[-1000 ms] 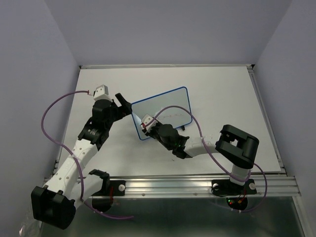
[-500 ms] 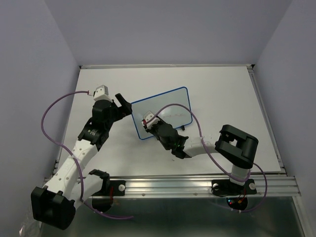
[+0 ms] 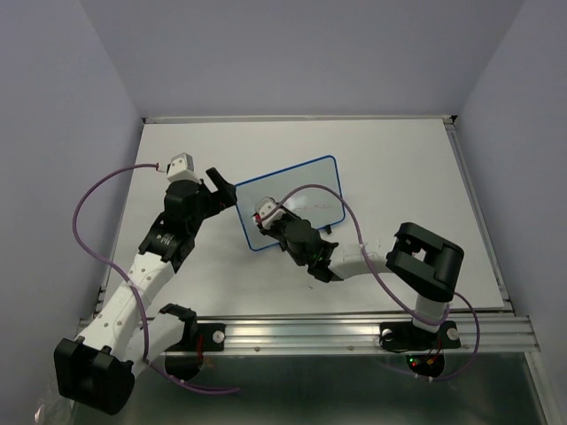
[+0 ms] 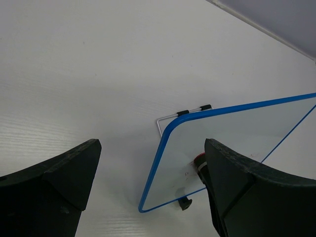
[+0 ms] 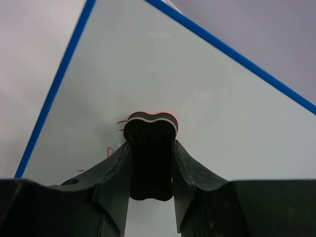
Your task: Erase the whiteboard
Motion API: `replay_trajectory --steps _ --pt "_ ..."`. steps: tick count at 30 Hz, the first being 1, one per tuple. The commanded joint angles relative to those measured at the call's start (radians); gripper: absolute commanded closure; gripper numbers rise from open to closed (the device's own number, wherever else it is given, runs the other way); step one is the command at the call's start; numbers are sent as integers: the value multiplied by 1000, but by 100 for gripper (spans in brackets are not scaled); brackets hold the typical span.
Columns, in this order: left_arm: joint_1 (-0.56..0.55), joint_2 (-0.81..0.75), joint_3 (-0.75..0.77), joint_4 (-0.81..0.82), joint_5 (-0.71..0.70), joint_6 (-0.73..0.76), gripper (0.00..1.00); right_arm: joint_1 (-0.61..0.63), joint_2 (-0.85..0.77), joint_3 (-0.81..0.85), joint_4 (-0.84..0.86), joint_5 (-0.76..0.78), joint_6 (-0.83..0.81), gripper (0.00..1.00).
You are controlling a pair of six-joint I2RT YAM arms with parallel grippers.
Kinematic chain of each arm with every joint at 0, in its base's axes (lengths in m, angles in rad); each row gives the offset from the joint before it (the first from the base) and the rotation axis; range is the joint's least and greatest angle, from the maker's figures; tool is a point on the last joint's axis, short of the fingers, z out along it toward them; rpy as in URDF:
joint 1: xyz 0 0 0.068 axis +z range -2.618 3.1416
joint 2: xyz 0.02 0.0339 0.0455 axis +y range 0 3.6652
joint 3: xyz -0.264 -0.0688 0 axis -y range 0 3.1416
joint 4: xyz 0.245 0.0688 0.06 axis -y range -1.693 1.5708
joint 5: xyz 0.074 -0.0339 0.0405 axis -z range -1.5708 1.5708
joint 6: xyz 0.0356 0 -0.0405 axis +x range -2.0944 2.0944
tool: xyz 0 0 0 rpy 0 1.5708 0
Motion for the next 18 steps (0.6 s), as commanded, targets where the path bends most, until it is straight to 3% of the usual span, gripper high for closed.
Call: replay_trajectory --steps 1,11,18 --pt "-5 -17 -7 37 -17 5 1 -5 -3 -2 -64 -184 -34 96" --pt "-5 -20 -9 35 -20 4 1 -5 -11 -35 -199 -215 -25 99" --pt "-5 -16 -7 35 -20 4 1 -5 1 -9 -135 -16 -28 99"
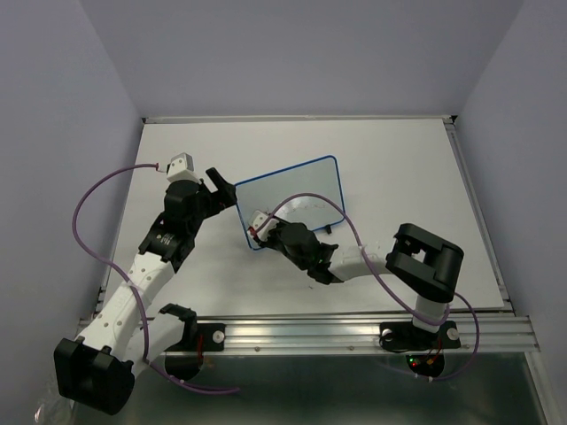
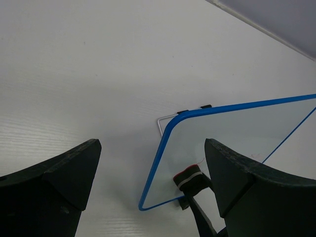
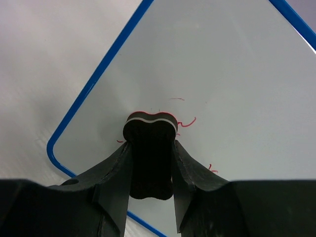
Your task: Erase the whiteboard
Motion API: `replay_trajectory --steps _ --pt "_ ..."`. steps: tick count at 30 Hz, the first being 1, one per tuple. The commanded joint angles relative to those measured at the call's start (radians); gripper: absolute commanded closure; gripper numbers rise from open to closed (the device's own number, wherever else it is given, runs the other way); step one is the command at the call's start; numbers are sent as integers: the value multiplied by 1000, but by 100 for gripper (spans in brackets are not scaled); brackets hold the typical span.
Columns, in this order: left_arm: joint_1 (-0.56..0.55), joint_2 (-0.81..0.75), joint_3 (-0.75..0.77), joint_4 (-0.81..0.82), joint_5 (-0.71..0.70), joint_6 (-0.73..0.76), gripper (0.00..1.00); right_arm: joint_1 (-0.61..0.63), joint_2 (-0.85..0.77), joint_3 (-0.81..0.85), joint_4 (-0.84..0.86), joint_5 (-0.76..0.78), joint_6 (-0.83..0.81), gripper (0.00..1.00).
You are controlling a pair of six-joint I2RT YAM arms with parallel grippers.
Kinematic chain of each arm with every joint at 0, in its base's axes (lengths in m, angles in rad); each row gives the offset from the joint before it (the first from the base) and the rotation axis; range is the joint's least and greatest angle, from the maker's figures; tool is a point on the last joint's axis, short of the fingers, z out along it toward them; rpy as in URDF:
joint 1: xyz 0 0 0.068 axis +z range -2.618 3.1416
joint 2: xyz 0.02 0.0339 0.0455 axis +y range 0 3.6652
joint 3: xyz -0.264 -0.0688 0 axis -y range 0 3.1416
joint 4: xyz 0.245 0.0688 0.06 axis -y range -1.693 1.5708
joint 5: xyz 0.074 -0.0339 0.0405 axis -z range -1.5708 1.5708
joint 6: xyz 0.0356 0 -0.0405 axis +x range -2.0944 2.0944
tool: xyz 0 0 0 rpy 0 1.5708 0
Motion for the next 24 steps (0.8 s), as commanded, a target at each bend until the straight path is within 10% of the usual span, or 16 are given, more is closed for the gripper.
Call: replay_trajectory --steps 1,14,24 --pt "-7 -19 -9 35 -16 4 1 -7 2 6 16 157 11 99" --pt "-10 -30 -12 35 -13 1 1 -36 -26 11 86 355 92 99" --pt "-14 -30 -12 37 -11 2 1 -36 -70 -25 137 21 -120 96"
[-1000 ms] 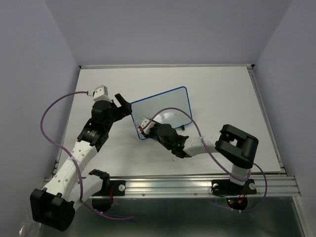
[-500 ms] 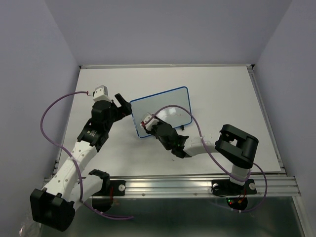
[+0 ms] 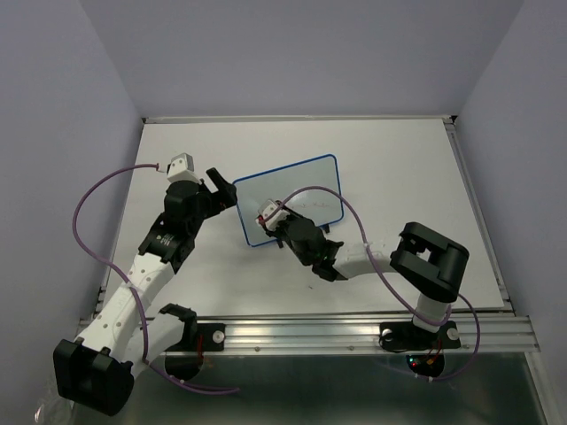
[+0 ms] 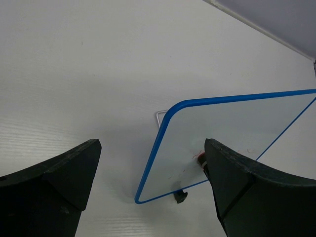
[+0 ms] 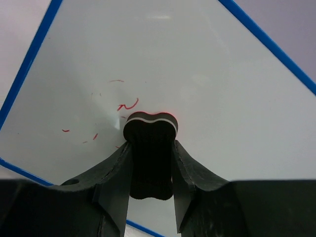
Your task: Erase the whiteboard
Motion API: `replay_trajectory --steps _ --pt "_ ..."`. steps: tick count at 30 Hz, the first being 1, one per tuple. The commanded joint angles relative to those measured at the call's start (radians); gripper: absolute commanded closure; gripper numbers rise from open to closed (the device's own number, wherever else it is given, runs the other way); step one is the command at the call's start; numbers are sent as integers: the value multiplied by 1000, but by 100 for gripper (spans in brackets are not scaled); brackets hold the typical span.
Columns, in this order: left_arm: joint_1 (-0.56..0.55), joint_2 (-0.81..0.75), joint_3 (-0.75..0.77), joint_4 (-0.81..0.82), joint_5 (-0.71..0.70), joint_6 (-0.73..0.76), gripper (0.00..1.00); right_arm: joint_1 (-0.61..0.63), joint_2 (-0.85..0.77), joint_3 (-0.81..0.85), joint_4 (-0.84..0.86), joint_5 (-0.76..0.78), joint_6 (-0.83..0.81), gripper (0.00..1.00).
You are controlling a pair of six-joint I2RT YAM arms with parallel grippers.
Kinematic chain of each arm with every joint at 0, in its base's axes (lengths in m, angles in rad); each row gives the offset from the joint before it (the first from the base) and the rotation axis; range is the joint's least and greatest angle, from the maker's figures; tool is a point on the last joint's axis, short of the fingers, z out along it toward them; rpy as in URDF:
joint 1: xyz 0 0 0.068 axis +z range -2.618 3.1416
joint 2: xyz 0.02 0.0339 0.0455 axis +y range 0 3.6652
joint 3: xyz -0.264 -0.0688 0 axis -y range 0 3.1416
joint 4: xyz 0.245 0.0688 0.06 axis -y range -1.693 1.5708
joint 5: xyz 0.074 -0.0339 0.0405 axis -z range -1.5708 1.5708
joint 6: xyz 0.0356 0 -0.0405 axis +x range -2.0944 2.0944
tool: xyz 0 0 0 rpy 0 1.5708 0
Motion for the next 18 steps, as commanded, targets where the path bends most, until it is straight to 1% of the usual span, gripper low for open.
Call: replay_trajectory --steps 1,2,4,5,9,11,12,18 --pt "-7 -23 -11 37 -12 3 1 -8 -47 8 87 -164 -166 96" --pt "-7 -26 -11 37 -12 3 1 -8 -44 14 76 -170 -240 96" --pt "-7 -28 -12 37 -13 3 1 -8 -30 33 82 -177 -297 96" --pt "-7 -28 -12 37 -13 3 1 -8 -29 36 82 -190 -350 96" --pt "-7 -40 -16 35 -21 -2 1 -8 -30 45 74 -277 -434 96" --pt "-7 -49 -16 35 -24 -3 1 -8 -30 66 50 -309 -476 93" --pt "-7 -51 -16 34 -25 -3 1 -8 -32 74 33 -350 -492 93" --pt "-7 -60 -12 21 -27 -10 1 -8 -10 141 -82 -352 -630 91"
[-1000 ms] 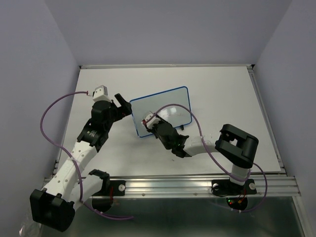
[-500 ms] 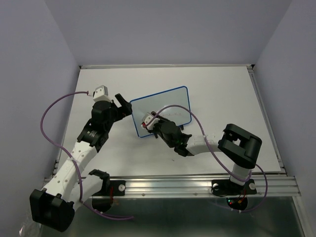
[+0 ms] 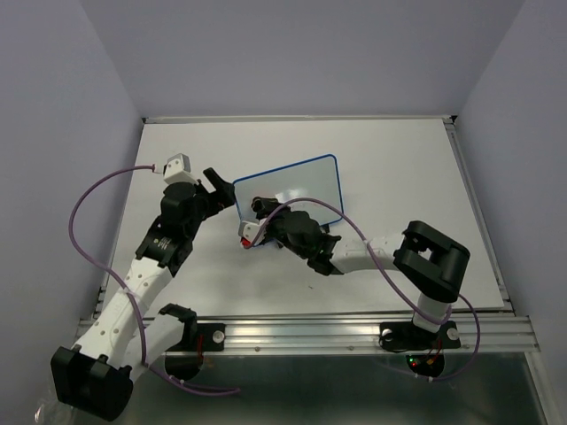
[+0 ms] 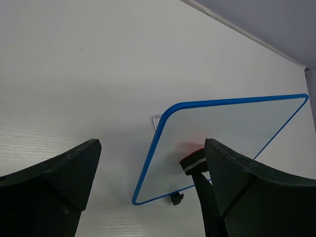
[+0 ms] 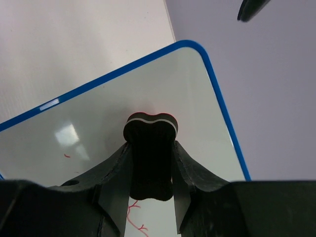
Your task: Erase the whiteboard
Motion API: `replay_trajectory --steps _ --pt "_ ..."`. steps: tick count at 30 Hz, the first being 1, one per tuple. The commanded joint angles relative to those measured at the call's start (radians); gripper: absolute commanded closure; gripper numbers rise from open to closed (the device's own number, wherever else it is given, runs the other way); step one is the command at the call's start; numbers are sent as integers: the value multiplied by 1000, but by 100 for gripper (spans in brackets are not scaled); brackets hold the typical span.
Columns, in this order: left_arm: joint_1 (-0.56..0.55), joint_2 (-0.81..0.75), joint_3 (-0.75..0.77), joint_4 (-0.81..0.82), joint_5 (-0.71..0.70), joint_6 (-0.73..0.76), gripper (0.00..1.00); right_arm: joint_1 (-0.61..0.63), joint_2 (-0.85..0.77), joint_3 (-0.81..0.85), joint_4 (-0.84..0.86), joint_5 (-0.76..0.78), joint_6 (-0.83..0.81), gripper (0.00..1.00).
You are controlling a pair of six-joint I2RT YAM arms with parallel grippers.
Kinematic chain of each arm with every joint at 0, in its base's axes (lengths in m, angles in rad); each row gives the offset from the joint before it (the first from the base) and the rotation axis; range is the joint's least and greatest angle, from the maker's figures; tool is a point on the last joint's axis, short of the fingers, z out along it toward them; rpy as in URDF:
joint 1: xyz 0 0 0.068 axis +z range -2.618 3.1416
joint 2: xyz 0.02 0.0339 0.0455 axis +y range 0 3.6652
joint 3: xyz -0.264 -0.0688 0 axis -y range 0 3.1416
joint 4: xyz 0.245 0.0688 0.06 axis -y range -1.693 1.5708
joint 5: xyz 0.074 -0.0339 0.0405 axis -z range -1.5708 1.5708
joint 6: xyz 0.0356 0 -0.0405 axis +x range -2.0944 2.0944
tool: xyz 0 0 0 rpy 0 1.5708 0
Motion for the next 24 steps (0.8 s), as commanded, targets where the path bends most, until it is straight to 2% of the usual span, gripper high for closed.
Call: replay_trajectory --steps 1,4,11,24 --pt "-7 -26 -11 19 -18 -4 1 -1 4 77 -46 -35 -139 91" --pt "-7 -40 -11 8 -21 -10 1 -1 21 118 -149 -39 -161 92" --pt "-7 -69 -9 -18 -44 -20 1 -11 68 152 -243 -13 -199 92" --pt "-7 -75 -3 -30 -63 -20 1 -11 59 121 -435 -100 -138 92"
